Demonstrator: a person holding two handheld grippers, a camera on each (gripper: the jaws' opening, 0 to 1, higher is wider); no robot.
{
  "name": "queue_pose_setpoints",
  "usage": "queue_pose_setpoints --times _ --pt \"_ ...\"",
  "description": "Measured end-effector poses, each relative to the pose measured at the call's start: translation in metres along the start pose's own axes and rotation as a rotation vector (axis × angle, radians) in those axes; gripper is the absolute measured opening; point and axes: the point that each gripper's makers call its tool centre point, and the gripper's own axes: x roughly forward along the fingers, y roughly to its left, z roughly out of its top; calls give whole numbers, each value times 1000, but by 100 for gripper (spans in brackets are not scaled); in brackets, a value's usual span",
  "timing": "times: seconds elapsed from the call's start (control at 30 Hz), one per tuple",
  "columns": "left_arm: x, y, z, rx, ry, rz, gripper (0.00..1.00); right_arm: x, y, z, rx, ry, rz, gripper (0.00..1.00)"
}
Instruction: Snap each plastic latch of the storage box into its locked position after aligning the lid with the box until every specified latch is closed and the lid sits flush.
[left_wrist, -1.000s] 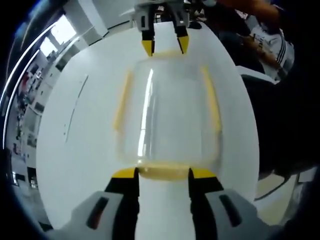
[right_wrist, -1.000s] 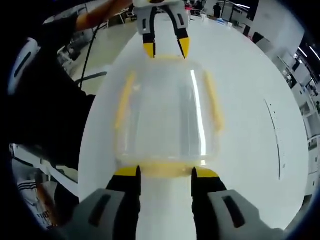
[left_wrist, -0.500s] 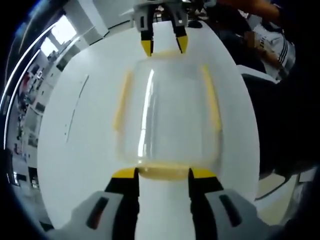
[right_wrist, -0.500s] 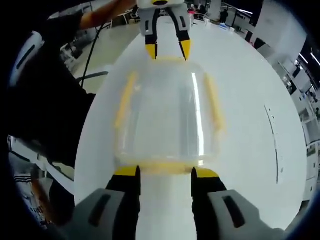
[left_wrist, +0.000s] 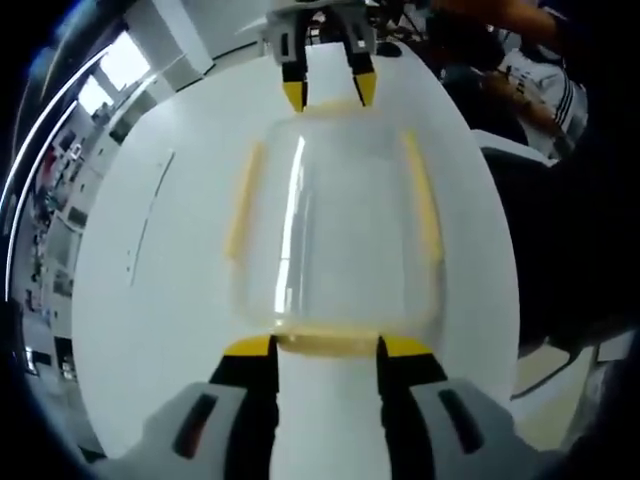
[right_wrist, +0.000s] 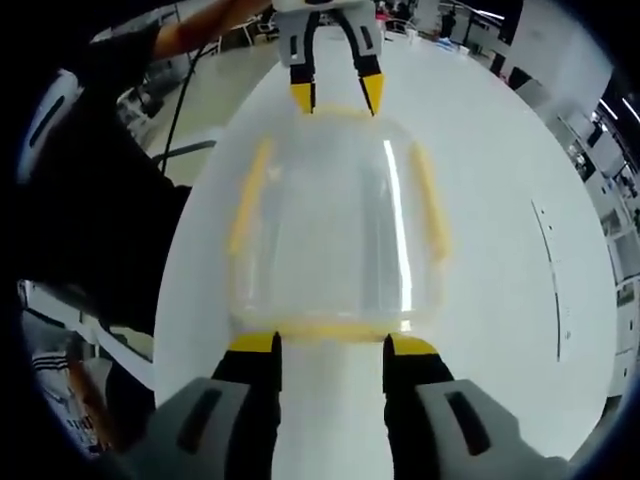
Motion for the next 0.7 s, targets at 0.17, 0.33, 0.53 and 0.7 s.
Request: queue_pose_setpoints --times 0.17,0.33,0.53,0.7 --pt "0 1 -1 13 -1 -6 37 0 1 1 22 1 5 38" --pt "0 1 -3 7 -22 -7 37 1 1 2 21 6 14 38" --pt "-1 -1 -3 -13 -38 -4 37 1 1 3 13 0 26 38" --pt "-1 -1 -3 -10 -45 -4 37 1 1 3 8 -10 32 38"
